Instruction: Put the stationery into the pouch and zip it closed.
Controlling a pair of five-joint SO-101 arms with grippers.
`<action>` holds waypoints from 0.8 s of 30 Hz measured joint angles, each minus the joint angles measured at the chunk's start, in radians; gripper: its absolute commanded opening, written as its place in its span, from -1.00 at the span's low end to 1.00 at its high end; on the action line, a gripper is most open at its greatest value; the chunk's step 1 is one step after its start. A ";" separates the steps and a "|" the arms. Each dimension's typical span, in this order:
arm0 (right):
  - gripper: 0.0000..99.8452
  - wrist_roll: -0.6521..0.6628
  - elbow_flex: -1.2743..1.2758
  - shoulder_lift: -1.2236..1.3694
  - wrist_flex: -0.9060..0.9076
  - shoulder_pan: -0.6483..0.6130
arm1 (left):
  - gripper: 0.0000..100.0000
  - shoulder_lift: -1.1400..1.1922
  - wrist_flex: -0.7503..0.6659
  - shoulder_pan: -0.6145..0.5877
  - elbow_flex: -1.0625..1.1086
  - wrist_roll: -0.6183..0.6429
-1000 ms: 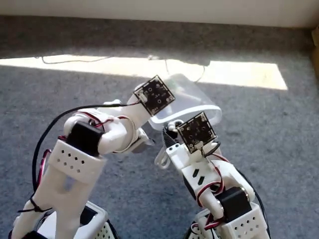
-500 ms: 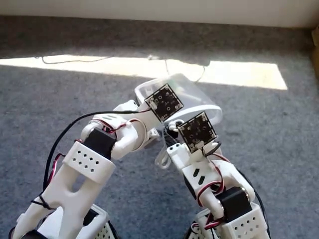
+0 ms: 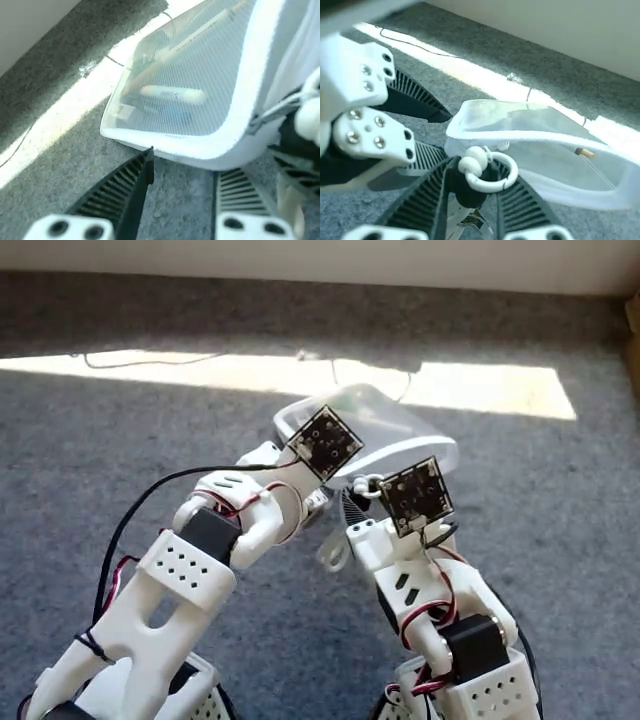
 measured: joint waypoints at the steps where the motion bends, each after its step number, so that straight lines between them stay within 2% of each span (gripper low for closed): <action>1: -0.99 0.000 0.000 0.000 0.000 0.000 | -0.63 0.000 -0.003 0.000 0.000 0.003; 10: -0.99 0.000 0.000 0.000 0.000 0.002 | -0.63 0.000 -0.006 0.052 0.000 0.006; 19: -0.99 -0.003 -0.002 -0.011 0.000 0.005 | -0.63 -0.135 -0.009 0.057 0.008 0.006; 24: -0.99 -0.003 -0.002 -0.002 0.000 0.005 | -0.64 -0.157 -0.132 0.058 0.117 0.006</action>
